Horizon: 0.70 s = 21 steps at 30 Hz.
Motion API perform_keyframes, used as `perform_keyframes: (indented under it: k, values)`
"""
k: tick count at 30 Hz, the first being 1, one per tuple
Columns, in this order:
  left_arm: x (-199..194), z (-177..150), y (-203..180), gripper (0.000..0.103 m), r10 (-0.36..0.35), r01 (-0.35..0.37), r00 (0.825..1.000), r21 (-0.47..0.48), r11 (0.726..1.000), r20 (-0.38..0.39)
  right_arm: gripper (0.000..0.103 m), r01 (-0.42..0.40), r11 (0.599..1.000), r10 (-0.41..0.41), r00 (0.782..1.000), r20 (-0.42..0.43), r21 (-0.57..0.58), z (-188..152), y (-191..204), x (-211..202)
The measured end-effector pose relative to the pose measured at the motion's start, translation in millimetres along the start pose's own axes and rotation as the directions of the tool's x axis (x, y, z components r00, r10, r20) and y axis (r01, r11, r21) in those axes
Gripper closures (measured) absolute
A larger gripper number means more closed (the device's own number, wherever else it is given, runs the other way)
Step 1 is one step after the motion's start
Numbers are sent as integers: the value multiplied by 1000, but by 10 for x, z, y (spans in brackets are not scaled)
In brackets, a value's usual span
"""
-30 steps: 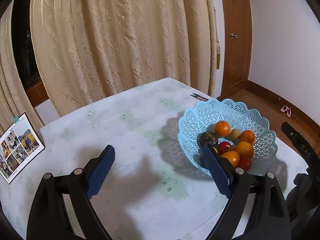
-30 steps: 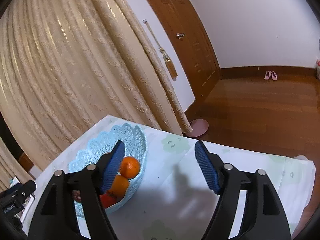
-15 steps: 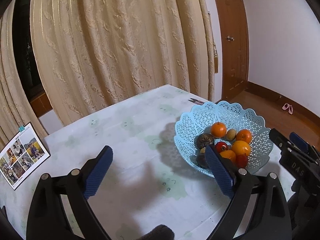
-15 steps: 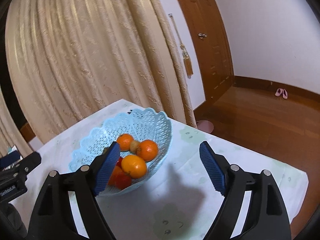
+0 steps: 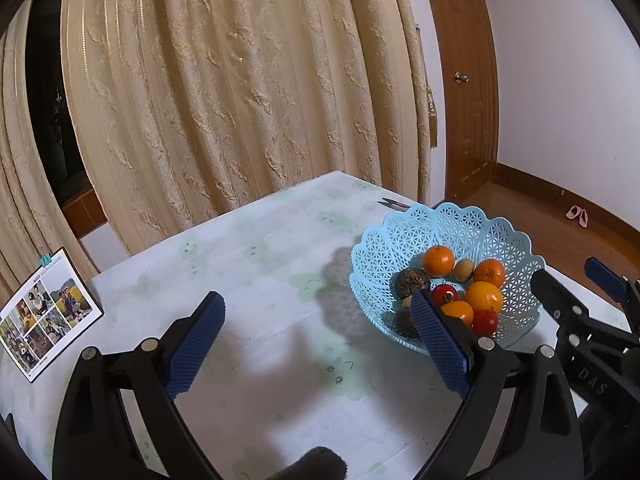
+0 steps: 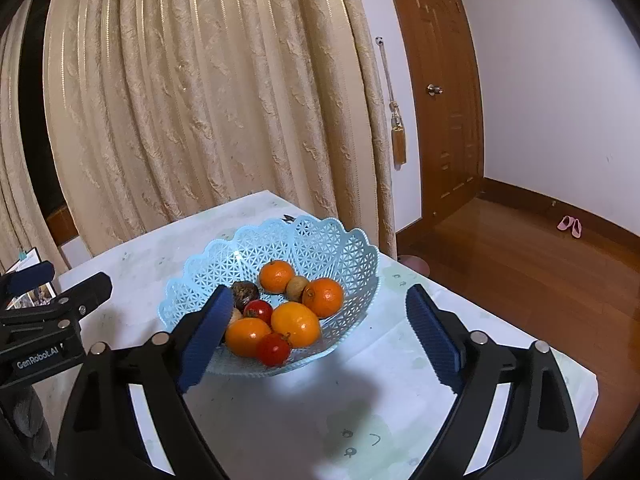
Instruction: Organize fruits
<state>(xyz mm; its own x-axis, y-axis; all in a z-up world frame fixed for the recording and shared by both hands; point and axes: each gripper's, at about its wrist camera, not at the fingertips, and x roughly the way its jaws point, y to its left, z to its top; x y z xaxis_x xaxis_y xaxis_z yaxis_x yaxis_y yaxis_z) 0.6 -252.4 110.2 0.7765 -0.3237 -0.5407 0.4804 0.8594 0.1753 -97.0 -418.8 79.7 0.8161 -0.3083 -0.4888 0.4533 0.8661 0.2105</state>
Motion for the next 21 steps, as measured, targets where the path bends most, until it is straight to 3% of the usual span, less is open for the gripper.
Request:
perform_keyframes:
  k: [21]
  values:
    - [73, 6, -142, 5, 16, -16, 1000, 36, 999, -23, 9, 11, 1000, -12, 1000, -23, -25, -37, -31, 58]
